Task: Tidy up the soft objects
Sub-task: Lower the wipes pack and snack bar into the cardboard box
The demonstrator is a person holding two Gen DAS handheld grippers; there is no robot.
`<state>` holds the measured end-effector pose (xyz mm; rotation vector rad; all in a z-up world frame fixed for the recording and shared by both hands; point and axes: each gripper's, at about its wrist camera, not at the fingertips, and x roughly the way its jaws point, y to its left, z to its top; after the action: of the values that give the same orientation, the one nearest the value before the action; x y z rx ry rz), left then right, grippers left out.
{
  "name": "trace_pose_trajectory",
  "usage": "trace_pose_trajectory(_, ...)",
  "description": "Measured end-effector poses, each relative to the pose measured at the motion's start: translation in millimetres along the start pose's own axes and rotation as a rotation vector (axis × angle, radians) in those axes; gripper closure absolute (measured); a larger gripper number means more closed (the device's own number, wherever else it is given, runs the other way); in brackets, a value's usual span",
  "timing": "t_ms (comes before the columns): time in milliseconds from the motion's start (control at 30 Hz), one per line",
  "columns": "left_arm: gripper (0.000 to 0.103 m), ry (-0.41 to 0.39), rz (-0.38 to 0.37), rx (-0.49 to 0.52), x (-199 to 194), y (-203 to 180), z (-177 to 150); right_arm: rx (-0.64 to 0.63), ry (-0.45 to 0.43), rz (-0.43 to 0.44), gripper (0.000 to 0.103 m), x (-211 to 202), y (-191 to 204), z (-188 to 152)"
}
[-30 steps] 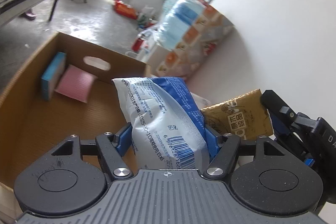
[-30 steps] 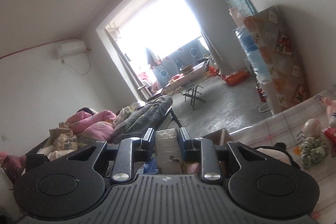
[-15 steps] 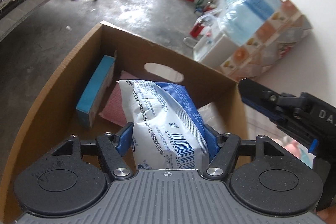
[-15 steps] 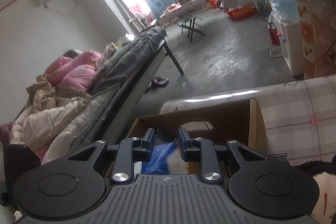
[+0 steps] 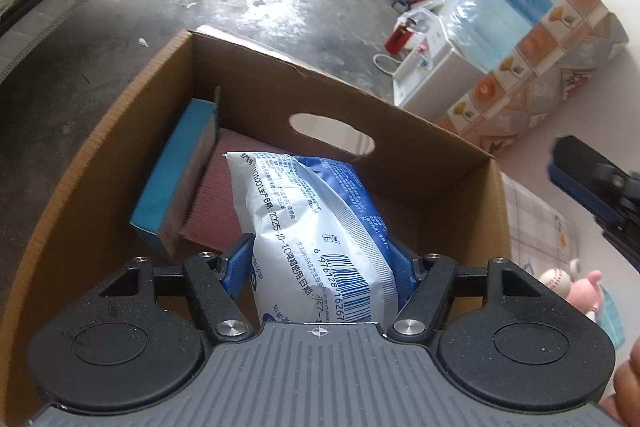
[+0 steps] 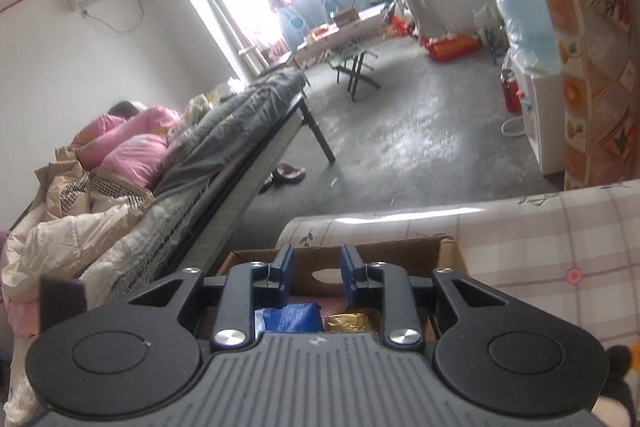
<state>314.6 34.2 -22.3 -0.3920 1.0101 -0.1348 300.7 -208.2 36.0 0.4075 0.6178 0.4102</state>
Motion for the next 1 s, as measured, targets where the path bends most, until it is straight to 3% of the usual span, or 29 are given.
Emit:
trace_pose_trajectory(233,0.035,0.025,-0.04,0.038,-4,-24,0,-0.043,-0.151,-0.003,0.075,-81,-5,-23)
trace_pose_trajectory(400,0.035,0.002,0.041,0.142,-7,-47,-2,-0.06,-0.199,-0.014,0.075,-115,-11,-41)
trace_pose_trajectory(633,0.034,0.078,0.017,0.217,-1,-50,-19,-0.056,-0.187,-0.017,0.074,-126,-18,-55)
trace_pose_trajectory(767,0.032,0.202,-0.031,0.31,15,-57,-34,-0.052,-0.171,-0.026,0.074,-128,-23,-61)
trace_pose_trajectory(833,0.026,0.251,-0.057,0.329,20,-57,-42,-0.057,-0.164,-0.037,0.074,-129,-22,-63)
trace_pose_trajectory(1000,0.022,0.211,-0.087,0.314,10,-51,-43,-0.074,-0.148,-0.057,0.074,-132,-14,-65)
